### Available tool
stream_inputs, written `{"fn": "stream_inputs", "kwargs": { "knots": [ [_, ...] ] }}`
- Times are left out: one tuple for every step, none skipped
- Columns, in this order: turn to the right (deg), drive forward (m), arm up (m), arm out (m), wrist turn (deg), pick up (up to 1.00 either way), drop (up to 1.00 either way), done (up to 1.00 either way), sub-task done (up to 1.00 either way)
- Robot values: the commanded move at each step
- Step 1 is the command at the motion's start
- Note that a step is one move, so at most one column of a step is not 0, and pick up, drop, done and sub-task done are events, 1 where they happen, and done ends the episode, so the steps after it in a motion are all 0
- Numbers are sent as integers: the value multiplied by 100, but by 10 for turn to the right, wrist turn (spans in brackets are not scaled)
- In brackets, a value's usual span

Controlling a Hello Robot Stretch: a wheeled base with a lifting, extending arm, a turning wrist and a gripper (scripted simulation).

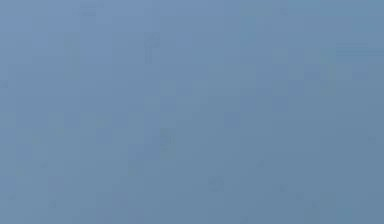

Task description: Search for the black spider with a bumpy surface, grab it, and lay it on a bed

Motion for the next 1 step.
{"fn": "stream_inputs", "kwargs": {
  "knots": [
    [-450,0,0,0,0,0,0,0,0]
  ]
}}
